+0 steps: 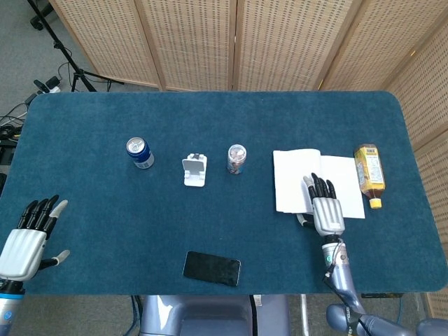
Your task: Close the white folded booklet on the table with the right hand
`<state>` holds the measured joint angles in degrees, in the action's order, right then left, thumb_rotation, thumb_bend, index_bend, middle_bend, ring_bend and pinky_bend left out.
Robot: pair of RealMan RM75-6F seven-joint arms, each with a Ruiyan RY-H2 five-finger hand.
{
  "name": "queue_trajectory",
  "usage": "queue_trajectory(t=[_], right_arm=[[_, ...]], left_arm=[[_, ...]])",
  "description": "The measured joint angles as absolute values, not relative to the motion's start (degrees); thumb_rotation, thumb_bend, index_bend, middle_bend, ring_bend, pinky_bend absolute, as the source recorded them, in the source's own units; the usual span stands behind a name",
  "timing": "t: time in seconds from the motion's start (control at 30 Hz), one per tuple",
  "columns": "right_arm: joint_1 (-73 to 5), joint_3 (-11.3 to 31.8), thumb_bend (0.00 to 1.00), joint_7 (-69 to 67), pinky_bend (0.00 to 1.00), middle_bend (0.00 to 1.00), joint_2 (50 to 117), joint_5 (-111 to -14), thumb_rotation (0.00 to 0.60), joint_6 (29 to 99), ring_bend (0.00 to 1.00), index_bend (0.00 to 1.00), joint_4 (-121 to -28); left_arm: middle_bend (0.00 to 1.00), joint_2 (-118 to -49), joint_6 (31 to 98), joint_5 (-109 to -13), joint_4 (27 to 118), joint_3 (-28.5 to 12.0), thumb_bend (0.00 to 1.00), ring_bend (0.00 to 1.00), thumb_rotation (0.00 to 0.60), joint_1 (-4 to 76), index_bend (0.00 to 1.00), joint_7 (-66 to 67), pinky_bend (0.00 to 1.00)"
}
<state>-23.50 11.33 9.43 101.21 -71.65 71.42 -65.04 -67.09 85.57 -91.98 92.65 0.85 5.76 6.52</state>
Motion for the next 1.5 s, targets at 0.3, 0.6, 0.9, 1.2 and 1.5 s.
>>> queue_trajectory(t=[0.3, 0.6, 0.9, 1.2, 1.5], right_arm=[[-22.49, 11.74, 0.34, 8.21, 0.00, 0.00, 100.97, -71.89, 0.600, 72.86, 0.00, 0.00, -65.12], [-21.53, 12.36, 0.34, 7.30, 0.00, 0.00, 100.59, -72.06, 0.600, 74.45, 0.00, 0.00, -66.19], [-20.66, 13.01, 0.34, 6.66, 0.00, 0.00, 100.35, -72.78, 0.600, 77.28, 0.00, 0.00, -66.75], [-19.69, 14.02, 0.36, 6.90, 0.00, 0.00, 98.70, -73.73, 0.600, 80.35, 0.00, 0.00, -69.80], [-18.35, 14.62, 0.36, 8.14, 0.00, 0.00, 96.27, -74.30, 0.600, 83.07, 0.00, 0.00, -73.73]], left_arm=[[0.00, -67.08, 85.83, -92.25, 92.75, 0.92, 0.00, 0.00, 0.600, 5.68, 0.00, 6.46, 0.00], [0.00, -67.04, 86.03, -92.39, 92.72, 0.92, 0.00, 0.00, 0.600, 5.62, 0.00, 6.35, 0.00], [0.00, -67.12, 85.98, -92.47, 92.70, 0.95, 0.00, 0.00, 0.600, 5.64, 0.00, 6.48, 0.00], [0.00, -67.11, 86.19, -92.61, 92.77, 0.97, 0.00, 0.00, 0.600, 5.56, 0.00, 6.48, 0.00], [0.00, -67.04, 86.36, -92.63, 92.76, 0.94, 0.00, 0.00, 0.600, 5.48, 0.00, 6.37, 0.00]])
